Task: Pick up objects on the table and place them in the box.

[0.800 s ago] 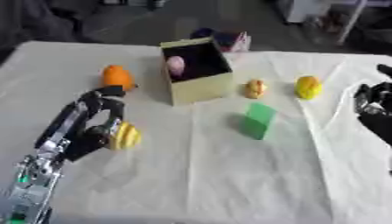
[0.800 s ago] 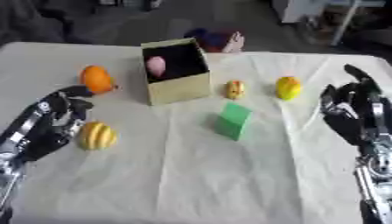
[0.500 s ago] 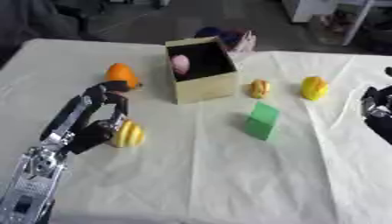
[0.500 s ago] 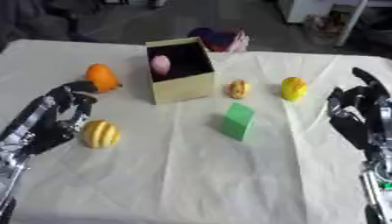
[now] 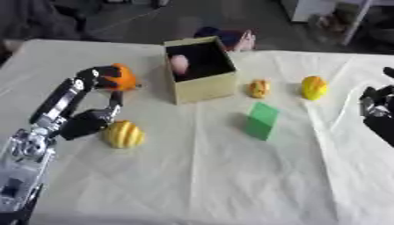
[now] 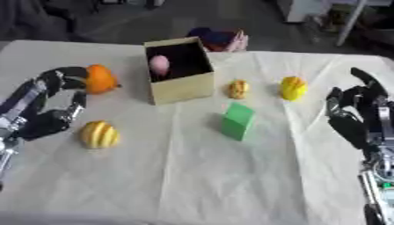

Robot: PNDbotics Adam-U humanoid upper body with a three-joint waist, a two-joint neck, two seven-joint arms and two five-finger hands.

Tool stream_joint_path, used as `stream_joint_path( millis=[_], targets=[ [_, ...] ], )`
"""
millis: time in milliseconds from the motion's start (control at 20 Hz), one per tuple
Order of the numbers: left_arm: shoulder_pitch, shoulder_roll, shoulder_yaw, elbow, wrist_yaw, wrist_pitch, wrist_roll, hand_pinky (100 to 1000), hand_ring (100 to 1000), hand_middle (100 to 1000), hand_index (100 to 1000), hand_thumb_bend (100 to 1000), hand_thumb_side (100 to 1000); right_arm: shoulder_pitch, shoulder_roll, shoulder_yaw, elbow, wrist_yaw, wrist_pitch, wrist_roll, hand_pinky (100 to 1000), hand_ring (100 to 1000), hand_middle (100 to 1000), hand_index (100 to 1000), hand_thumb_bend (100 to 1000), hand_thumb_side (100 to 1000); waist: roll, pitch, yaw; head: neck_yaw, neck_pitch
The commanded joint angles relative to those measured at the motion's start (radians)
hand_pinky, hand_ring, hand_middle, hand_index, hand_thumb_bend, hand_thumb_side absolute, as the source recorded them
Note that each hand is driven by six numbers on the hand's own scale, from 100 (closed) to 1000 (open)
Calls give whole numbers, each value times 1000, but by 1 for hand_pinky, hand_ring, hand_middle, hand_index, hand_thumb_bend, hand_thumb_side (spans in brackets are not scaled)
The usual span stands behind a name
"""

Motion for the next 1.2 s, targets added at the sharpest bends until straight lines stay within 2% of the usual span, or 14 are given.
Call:
stream_joint_path(
  millis=[50,200,350,550,750,850,1000,1100,1200],
  targets=[
    [-94,139,-22,77,-67,-33,-27,843,778,795,892,182,230,-4,-14,-1,-17,-1,-3,6,732,421,435,892,100,152,10,-2,-5,0,-3],
    [-221,208,-64,223,-141,-80,-82,832,775,792,891,258,214,5,-16,2,-16,-3,-5,12,733,421,435,892,100,152,14,-8,-9,8,-3],
    [-348,218,-107,406,-236,-133,-120,817,770,788,891,359,189,10,-19,6,-16,0,-10,24,736,425,440,896,100,155,16,-15,-12,17,-3],
    [-463,165,-128,618,-396,-222,-120,816,778,794,895,435,212,12,-16,8,-15,-1,-16,32,736,425,440,896,100,155,14,-19,-15,12,-3],
    [-539,83,-106,791,-567,-286,-115,814,784,799,898,480,243,17,-11,9,-13,-4,-18,33,735,425,440,895,100,156,10,-21,-13,-4,-3],
    [-566,42,-85,865,-653,-297,-107,809,773,797,899,510,291,18,-9,9,-12,-6,-18,33,735,425,440,896,100,155,8,-21,-12,-6,-3],
    [-596,-25,-43,968,-786,-279,-88,806,770,792,899,513,292,19,-4,11,-11,-9,-19,33,735,425,439,896,100,158,4,-21,-13,-1,-3],
    [-606,-60,-18,1018,-860,-262,-69,802,769,793,898,527,275,20,-1,12,-10,-11,-18,34,735,425,439,896,100,158,1,-20,-15,1,-3],
    [-610,-86,6,1045,-930,-226,-25,796,766,792,894,530,221,20,2,13,-9,-12,-18,34,735,425,439,896,100,158,-2,-19,-18,3,-3]
  ],
)
